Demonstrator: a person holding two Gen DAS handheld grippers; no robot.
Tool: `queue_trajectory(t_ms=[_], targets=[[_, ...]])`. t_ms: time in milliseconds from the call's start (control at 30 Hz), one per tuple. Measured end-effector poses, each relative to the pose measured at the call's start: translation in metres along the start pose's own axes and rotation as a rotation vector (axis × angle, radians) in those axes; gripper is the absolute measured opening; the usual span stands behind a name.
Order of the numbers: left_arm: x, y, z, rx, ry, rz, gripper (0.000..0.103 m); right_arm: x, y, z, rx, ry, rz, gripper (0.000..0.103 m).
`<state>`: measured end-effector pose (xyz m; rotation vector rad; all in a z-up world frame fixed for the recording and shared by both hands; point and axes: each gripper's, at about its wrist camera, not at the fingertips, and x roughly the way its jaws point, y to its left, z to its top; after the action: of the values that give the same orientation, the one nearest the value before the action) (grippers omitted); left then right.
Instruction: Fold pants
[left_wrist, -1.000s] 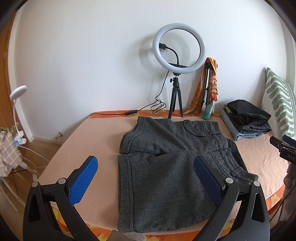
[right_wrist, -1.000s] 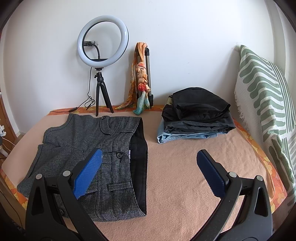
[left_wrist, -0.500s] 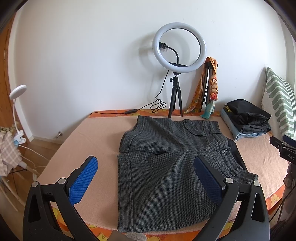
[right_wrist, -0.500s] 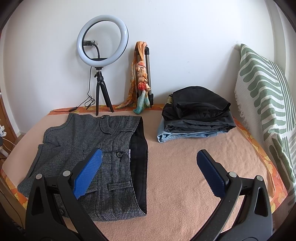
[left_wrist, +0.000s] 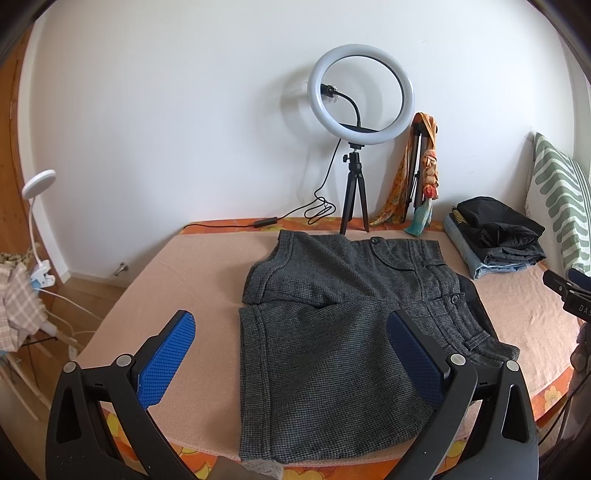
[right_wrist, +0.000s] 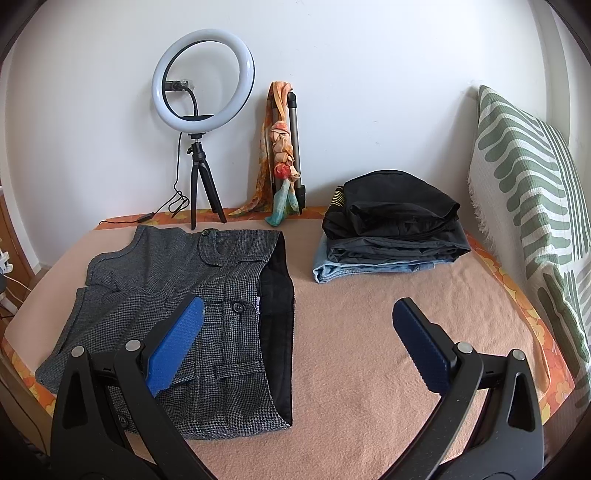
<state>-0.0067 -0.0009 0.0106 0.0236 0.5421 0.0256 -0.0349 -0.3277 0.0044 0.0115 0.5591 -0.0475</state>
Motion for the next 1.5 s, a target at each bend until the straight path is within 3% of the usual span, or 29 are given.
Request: queue_trajectory(t_ms=[333, 567, 767, 867, 1100, 1267, 1500], targets=[[0.002, 0.013, -0.001, 0.017, -0.003, -0.015, 0.103, -0.016, 0.0, 0.0, -0.021, 0.004, 0.085, 0.103], [0.013, 0.032, -0.017, 0.018, 0.063, -0.12, 0.103, -0.024, 0.003, -0.01, -0.093, 0.021, 0.15, 0.103], [0.016, 0.042, -0.027, 0.141, 0.12, -0.145, 0.095, -0.021, 0.003, -0.023, -0.17, 0.049, 0.225, 0.103], [0.016, 0.039, -0.032, 0.227, 0.164, -0.184, 0.086, -0.022, 0.01, -0.031, -0.267, 0.054, 0.306, 0.103], [0.019, 0.022, -0.058, 0.364, 0.276, -0.296, 0.084, -0.019, 0.037, -0.047, -0.574, 0.127, 0.341, 0.102], [0.023, 0.016, -0.069, 0.372, 0.308, -0.34, 0.084, -0.006, 0.053, -0.068, -0.728, 0.244, 0.38, 0.081], [0.033, 0.01, -0.087, 0.42, 0.36, -0.385, 0.08, 0.018, 0.071, -0.094, -0.889, 0.317, 0.364, 0.079]])
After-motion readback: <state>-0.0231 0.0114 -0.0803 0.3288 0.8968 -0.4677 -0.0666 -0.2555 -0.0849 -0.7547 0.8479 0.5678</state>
